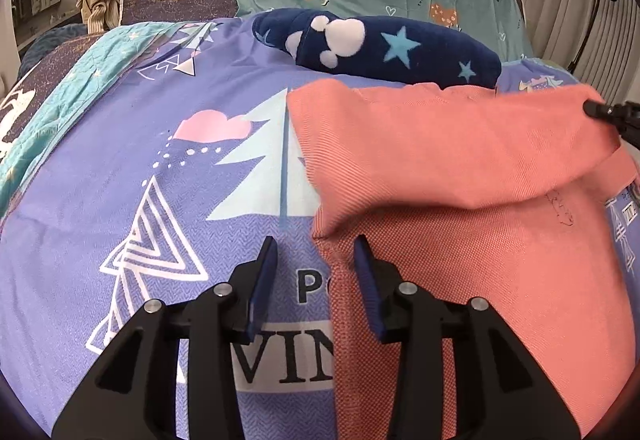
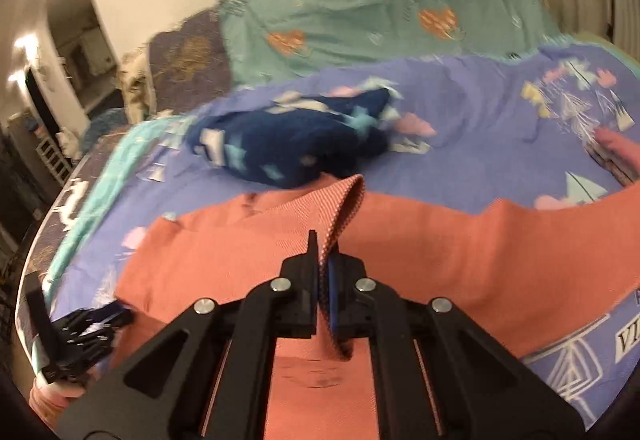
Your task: Fold small clothes
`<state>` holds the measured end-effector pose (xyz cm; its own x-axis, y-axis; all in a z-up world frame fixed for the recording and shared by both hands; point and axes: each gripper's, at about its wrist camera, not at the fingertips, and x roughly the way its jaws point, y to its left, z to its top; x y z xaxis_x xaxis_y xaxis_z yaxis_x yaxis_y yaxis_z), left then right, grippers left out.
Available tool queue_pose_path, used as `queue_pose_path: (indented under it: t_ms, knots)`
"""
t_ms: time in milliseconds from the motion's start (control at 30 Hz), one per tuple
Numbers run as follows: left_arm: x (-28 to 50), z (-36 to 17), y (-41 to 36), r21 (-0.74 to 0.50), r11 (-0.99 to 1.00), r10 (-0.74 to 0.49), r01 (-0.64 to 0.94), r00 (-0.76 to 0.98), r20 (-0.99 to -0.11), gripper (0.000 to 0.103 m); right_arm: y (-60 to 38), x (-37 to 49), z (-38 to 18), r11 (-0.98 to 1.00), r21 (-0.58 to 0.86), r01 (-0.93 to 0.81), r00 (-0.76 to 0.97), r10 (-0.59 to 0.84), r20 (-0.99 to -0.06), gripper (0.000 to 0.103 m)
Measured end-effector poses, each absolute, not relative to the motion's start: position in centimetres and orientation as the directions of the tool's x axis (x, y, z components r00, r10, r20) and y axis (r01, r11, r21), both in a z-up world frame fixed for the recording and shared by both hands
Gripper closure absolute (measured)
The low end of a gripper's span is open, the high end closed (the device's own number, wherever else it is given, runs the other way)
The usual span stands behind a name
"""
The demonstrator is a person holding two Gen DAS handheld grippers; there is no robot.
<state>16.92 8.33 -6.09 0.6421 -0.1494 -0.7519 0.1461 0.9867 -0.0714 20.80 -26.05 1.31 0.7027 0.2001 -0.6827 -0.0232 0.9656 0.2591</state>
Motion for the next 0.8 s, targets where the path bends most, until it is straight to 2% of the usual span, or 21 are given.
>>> queue_pose_path:
  t_ms: [100,167,267,367,467,600,700,800]
  knots:
    - [17.0,-6.2,8.1,-0.059,0.988,-0.136,0.140,0.641,-0.756,0.063,-27.7,23.0,-2.7,0.964,0.264,0.028,0.613,0.192,-0.766,0.097]
    - [16.9,-6.1,8.2,-0.056,0.989,-0.131,0.136,0.645,-0.753,0.063,-28.5,23.1,-4.6,0.970,0.231,0.073,0.581,0.147,-0.800,0.087]
    - [16.8,-6.1,8.8,-0.055,0.991,-0.122,0.122,0.648,-0.751,0.060,-30.1,21.7,-5.1,0.953,0.274,0.129,0.601,0.145,-0.786,0.086]
    - [16.7,-5.8,9.2,-0.051,0.993,-0.106,0.102,0.654,-0.750,0.060,-30.0,19.9,-3.7,0.963,0.234,0.136,0.649,0.091,-0.755,0.082]
    - [15.7,-4.5,8.9,0.000,0.997,-0.054,0.078,0.697,-0.715,0.066,-28.7,18.6,-2.1,0.961,0.273,0.036,0.672,0.179,-0.719,0.082]
    - [15.2,-1.5,9.0,-0.180,0.977,-0.208,0.118,0.726,-0.655,0.075,-26.1,18.4,-3.0,0.942,0.325,-0.082,0.606,0.306,-0.734,0.082]
    - [16.7,-0.7,6.7,-0.191,0.963,-0.268,0.189,0.719,-0.641,0.075,-25.3,19.7,-6.8,0.962,0.273,-0.017,0.524,0.241,-0.817,0.084]
    - [19.6,-2.6,3.8,-0.211,0.940,-0.338,0.268,0.643,-0.688,0.075,-25.6,19.1,-7.4,0.954,0.299,-0.019,0.575,0.255,-0.777,0.085]
